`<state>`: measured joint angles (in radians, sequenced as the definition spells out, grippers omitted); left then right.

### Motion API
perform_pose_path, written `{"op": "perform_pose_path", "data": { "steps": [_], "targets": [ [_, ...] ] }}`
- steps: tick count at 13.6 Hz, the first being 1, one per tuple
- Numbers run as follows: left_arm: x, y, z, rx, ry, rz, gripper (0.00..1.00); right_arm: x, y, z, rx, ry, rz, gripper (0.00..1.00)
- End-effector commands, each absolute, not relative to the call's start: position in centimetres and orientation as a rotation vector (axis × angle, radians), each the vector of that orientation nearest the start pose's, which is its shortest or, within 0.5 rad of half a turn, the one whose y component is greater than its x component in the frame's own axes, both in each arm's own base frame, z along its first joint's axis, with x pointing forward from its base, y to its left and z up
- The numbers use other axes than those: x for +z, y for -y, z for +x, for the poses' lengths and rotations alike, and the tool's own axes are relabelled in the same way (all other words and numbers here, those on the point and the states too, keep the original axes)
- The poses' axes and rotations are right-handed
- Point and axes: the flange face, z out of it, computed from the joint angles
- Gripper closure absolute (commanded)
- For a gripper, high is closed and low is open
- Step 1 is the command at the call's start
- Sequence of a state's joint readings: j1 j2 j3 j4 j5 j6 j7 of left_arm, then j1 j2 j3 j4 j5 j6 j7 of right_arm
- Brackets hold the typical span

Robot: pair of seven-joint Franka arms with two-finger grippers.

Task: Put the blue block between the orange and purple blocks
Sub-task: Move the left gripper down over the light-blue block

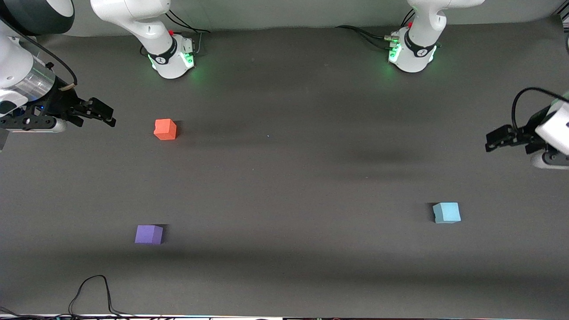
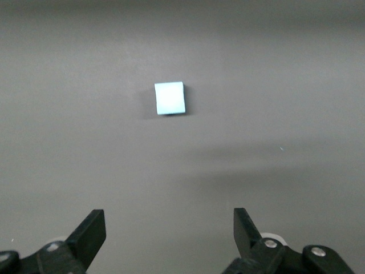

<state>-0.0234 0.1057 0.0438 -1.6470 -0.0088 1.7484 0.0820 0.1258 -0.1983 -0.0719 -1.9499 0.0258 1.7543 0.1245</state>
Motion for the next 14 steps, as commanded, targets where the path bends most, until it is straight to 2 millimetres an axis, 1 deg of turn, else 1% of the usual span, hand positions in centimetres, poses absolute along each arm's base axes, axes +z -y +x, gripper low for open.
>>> {"op": "perform_pose_path", "data": {
  "steps": [1, 3, 4, 6, 8, 9, 12, 13, 14],
  "targets": [
    [50.7, -1.1, 61.2, -0.014, -0.105, -3.131, 0.0, 56.6, -2.6, 49.4, -0.025, -0.08, -3.099, 0.0],
    [47.5, -1.2, 62.7, -0.021, -0.103, -3.129, 0.0, 56.5, -2.6, 49.3, -0.017, -0.081, -3.098, 0.0],
    [45.6, -1.2, 63.4, -0.019, -0.104, -3.127, 0.0, 56.2, -2.7, 49.1, -0.011, -0.078, -3.1, 0.0],
    [41.5, -1.2, 65.2, -0.04, -0.105, -3.123, 0.0, 56.4, -2.7, 48.9, -0.013, -0.078, -3.098, 0.0],
    [36.6, -1.6, 66.7, -0.056, -0.101, -3.119, 0.0, 56.3, -2.7, 48.7, -0.01, -0.078, -3.098, 0.0],
    [34.2, -1.7, 67.1, -0.061, -0.099, -3.117, 0.0, 56.4, -2.6, 48.6, -0.013, -0.077, -3.098, 0.0],
    [28.2, -1.6, 67.5, -0.125, -0.105, -3.11, 0.0, 56.4, -2.6, 48.4, -0.016, -0.079, -3.092, 0.0],
    [25.6, -1.6, 67.5, -0.137, -0.104, -3.108, 0.0, 56.3, -2.7, 48.7, -0.032, -0.078, -3.088, 0.0],
    [23.7, -1.6, 67.5, -0.144, -0.106, -3.106, 0.0, 56.0, -2.8, 49.1, -0.044, -0.077, -3.088, 0.0]
  ]
}}
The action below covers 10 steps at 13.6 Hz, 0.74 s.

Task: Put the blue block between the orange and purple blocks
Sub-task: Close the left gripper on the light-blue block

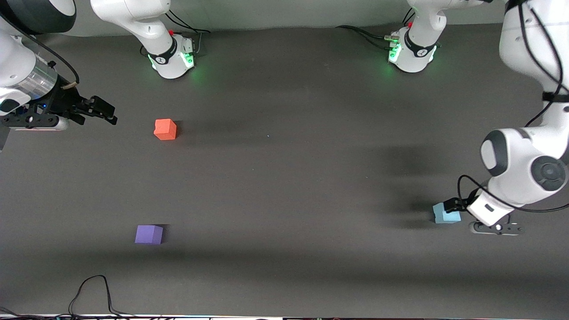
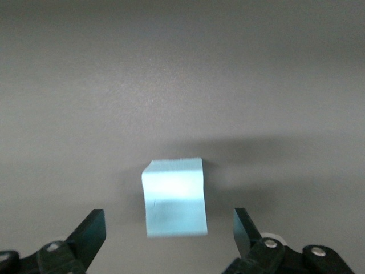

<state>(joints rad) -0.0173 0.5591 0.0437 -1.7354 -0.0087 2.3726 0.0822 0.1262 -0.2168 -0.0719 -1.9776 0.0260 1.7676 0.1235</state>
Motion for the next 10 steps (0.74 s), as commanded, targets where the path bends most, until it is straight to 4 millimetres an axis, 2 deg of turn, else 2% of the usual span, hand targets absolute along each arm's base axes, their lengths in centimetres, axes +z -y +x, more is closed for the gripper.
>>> {"op": "perform_pose_path", "data": {
  "steps": [1, 3, 5, 8, 10],
  "targets": [
    [22.5, -1.6, 67.6, -0.154, -0.103, -3.107, 0.0, 55.9, -3.3, 49.4, -0.054, -0.056, -3.09, 0.0],
    [20.6, -1.7, 67.4, -0.132, -0.102, -3.107, 0.0, 55.7, -3.4, 49.7, -0.055, 0.04, -3.093, 0.0],
    [19.4, -2.2, 67.2, -0.109, -0.083, -3.114, 0.0, 56.3, -2.7, 49.2, -0.051, 0.063, -3.09, 0.0],
    [19.3, -2.2, 67.2, -0.104, -0.085, -3.114, 0.0, 56.8, -2.5, 48.5, -0.029, 0.061, -3.089, 0.0],
    [19.4, -2.2, 67.2, -0.109, -0.081, -3.115, 0.08, 56.7, -2.5, 48.4, -0.027, 0.061, -3.089, 0.0]
  ]
}}
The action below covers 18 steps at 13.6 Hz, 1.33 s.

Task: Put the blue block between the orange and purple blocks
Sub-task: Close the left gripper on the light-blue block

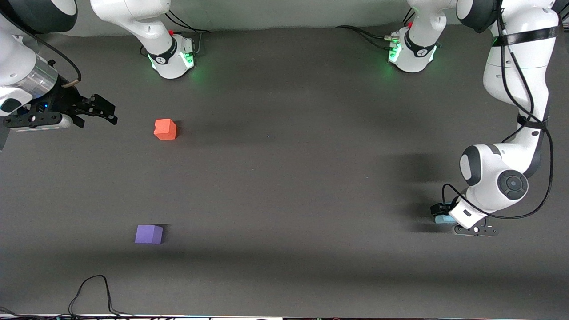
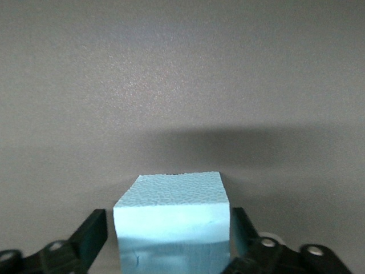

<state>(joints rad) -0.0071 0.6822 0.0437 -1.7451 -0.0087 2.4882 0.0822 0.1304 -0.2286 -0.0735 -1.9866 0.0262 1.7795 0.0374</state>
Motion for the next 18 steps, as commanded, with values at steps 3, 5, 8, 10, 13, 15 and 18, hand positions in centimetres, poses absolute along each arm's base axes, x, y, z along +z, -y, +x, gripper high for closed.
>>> {"op": "perform_pose_path", "data": {
  "steps": [3, 5, 8, 10, 13, 15, 18],
  "targets": [
    [19.7, -2.0, 67.5, -0.124, -0.062, -3.122, 0.3, 56.7, -2.6, 48.4, -0.027, 0.063, -3.089, 0.0],
    [19.6, -2.0, 67.5, -0.124, -0.055, -3.123, 0.48, 56.7, -2.5, 48.4, -0.027, 0.063, -3.089, 0.0],
    [19.6, -2.0, 67.5, -0.124, -0.055, -3.123, 0.48, 57.3, -2.0, 48.4, -0.053, 0.047, -3.085, 0.0],
    [20.7, -2.0, 68.0, -0.146, -0.067, -3.121, 0.48, 57.4, -1.5, 48.5, -0.064, 0.021, -3.083, 0.0],
    [25.8, -2.6, 69.2, -0.117, -0.059, -3.124, 0.48, 58.1, -0.5, 48.7, -0.087, -0.009, -3.078, 0.0],
    [30.3, -3.6, 69.8, -0.086, -0.039, -3.128, 0.48, 58.3, -0.4, 48.9, -0.095, 0.005, -3.078, 0.0],
    [37.8, -4.0, 69.7, -0.029, -0.034, -3.131, 0.47, 58.6, -0.3, 49.5, -0.093, 0.003, -3.081, 0.0]
  ]
}}
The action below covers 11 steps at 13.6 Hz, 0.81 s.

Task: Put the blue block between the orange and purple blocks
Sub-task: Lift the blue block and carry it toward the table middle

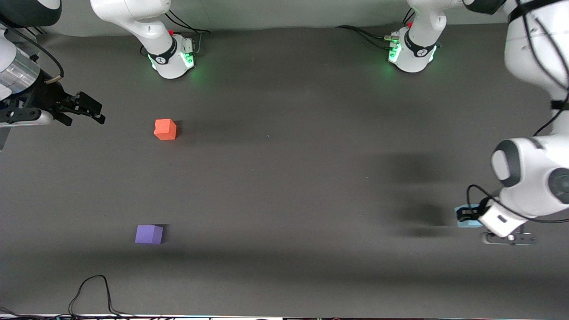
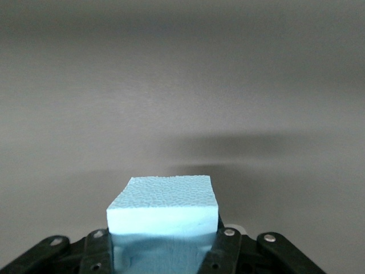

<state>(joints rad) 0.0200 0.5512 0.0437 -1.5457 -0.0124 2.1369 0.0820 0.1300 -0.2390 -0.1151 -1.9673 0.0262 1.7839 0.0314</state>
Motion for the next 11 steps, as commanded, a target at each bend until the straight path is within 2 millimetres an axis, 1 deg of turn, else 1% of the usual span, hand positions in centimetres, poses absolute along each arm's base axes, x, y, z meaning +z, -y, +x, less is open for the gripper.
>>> {"op": "perform_pose_path", "data": {
  "steps": [1, 3, 4, 5, 6, 7, 8, 9, 10, 11],
  "targets": [
    [40.0, -3.9, 69.5, -0.007, -0.036, -3.133, 0.47, 58.6, -0.7, 49.6, -0.089, 0.014, -3.083, 0.0],
    [43.4, -3.7, 69.1, 0.05, -0.036, -3.139, 0.47, 58.8, -1.0, 49.4, -0.096, 0.027, -3.085, 0.0],
    [44.6, -3.4, 68.9, 0.071, -0.04, -3.144, 0.47, 58.8, -1.0, 49.3, -0.091, 0.027, -3.086, 0.0],
    [45.4, -2.6, 68.8, 0.091, -0.038, -3.146, 0.47, 58.8, -1.0, 49.1, -0.07, 0.028, -3.086, 0.0],
    [46.3, -1.0, 68.6, 0.103, -0.046, -3.15, 0.47, 58.9, -1.0, 48.8, -0.063, 0.027, -3.09, 0.0],
    [46.8, 1.4, 68.3, 0.118, -0.024, -3.15, 0.47, 59.0, -0.8, 48.7, -0.058, 0.026, -3.093, 0.0],
    [47.1, 4.4, 68.1, 0.118, 0.0, -3.153, 0.47, 59.0, -0.7, 48.6, -0.051, 0.022, -3.093, 0.0],
    [47.2, 8.0, 67.8, 0.118, 0.029, -3.156, 0.47, 59.0, -0.6, 48.6, -0.049, 0.019, -3.092, 0.0],
    [47.2, 11.4, 67.3, 0.116, 0.093, -3.154, 0.47, 59.2, -0.7, 48.6, -0.053, 0.012, -3.092, 0.0],
    [47.9, 15.5, 66.7, 0.099, 0.14, -3.162, 0.47, 59.3, -0.8, 48.6, -0.055, 0.012, -3.093, 0.0]
  ]
}}
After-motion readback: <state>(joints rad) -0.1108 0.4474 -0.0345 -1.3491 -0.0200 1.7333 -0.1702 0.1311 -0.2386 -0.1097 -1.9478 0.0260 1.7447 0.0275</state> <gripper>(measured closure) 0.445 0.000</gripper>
